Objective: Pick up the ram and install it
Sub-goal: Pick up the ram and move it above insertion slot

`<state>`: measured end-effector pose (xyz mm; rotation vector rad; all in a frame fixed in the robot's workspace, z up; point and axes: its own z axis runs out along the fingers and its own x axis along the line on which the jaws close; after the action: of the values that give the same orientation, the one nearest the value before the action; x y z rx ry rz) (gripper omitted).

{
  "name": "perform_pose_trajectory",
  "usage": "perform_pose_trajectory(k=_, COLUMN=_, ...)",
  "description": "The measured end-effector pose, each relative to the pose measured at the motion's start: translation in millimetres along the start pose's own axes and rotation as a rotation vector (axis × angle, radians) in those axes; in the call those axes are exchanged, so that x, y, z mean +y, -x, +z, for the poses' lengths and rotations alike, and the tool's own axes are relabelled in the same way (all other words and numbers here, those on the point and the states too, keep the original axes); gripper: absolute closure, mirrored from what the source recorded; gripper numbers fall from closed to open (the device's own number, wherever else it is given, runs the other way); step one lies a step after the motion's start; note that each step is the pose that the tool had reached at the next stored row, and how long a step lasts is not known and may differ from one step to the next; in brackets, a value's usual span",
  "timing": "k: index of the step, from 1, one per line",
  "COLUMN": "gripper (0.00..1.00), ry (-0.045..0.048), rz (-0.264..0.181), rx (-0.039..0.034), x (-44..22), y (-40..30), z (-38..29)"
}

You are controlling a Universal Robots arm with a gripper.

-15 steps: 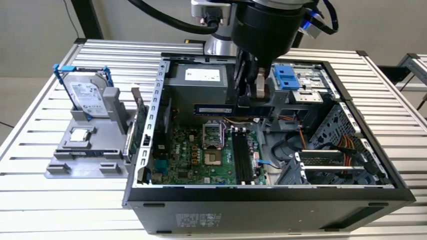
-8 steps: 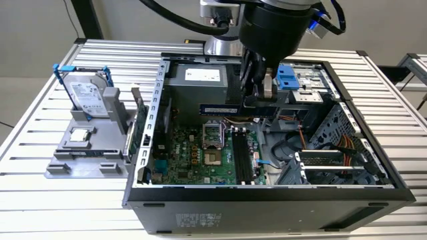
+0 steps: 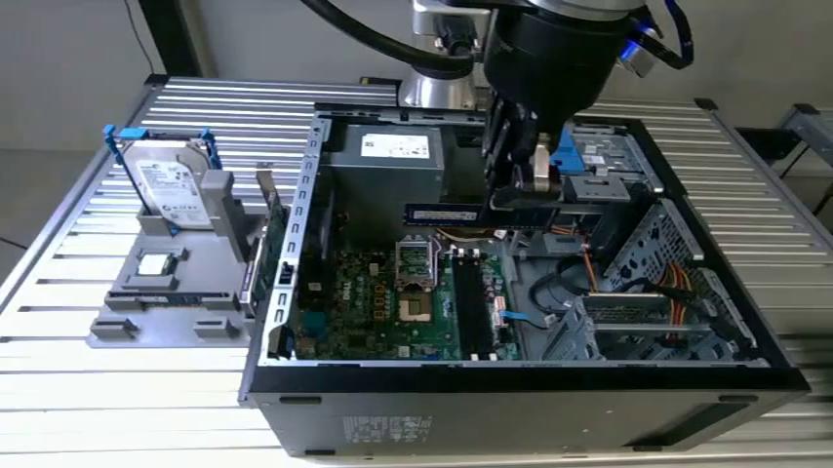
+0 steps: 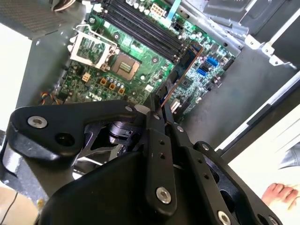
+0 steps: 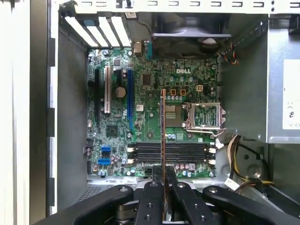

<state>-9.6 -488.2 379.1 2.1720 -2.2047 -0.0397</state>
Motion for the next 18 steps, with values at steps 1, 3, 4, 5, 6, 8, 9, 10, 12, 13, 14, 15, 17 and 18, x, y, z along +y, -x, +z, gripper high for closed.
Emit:
perform_pose_trajectory(k=1, gripper=1.0, ry=0.0, rz=0.0, rx=0.0, x=-1.3, y=0.0, z=-0.1)
perform_pose_trajectory(k=3, gripper=1.0, ry=-0.0001, rz=0.0, rx=-0.0001, x=-4.3, y=0.1, z=-0.2)
perform_pose_trajectory(k=4, gripper=1.0, ry=0.0, rz=0.0, rx=-0.0001, x=-5.6, y=0.1, z=-0.3)
perform_pose_trajectory(k=5, gripper=1.0, ry=0.0, rz=0.0, rx=-0.0001, x=-7.0, y=0.1, z=-0.3)
perform_pose_trajectory(k=6, gripper=1.0, ry=0.0, rz=0.0, rx=-0.0001, x=-8.1, y=0.1, z=-0.4)
perform_pose_trajectory(k=8, gripper=1.0, ry=0.0, rz=0.0, rx=-0.0001, x=-10.3, y=0.2, z=-0.5)
perform_pose_trajectory(k=9, gripper=1.0, ry=0.0, rz=0.0, rx=-0.0001, x=-11.3, y=0.2, z=-0.5)
perform_pose_trajectory(k=10, gripper=1.0, ry=0.0, rz=0.0, rx=0.0001, x=-12.0, y=0.3, z=-0.7)
perform_pose_trajectory(k=12, gripper=1.0, ry=0.0, rz=0.0, rx=0.0002, x=-13.1, y=0.7, z=-0.8)
perform_pose_trajectory(k=13, gripper=1.0, ry=0.0, rz=0.0, rx=0.0002, x=-13.5, y=1.1, z=-0.8)
perform_pose_trajectory(k=14, gripper=1.0, ry=0.0, rz=0.0, rx=0.0, x=-13.6, y=1.6, z=-0.7)
perform_pose_trajectory(k=15, gripper=1.0, ry=0.0, rz=0.0, rx=-0.0001, x=-13.8, y=2.3, z=-0.7)
perform_pose_trajectory(k=17, gripper=1.0, ry=0.0, rz=0.0, rx=0.0, x=-14.0, y=3.9, z=-0.8)
perform_pose_trajectory(k=18, gripper=1.0, ry=0.0, rz=0.0, rx=-0.0001, x=-14.0, y=5.1, z=-0.8)
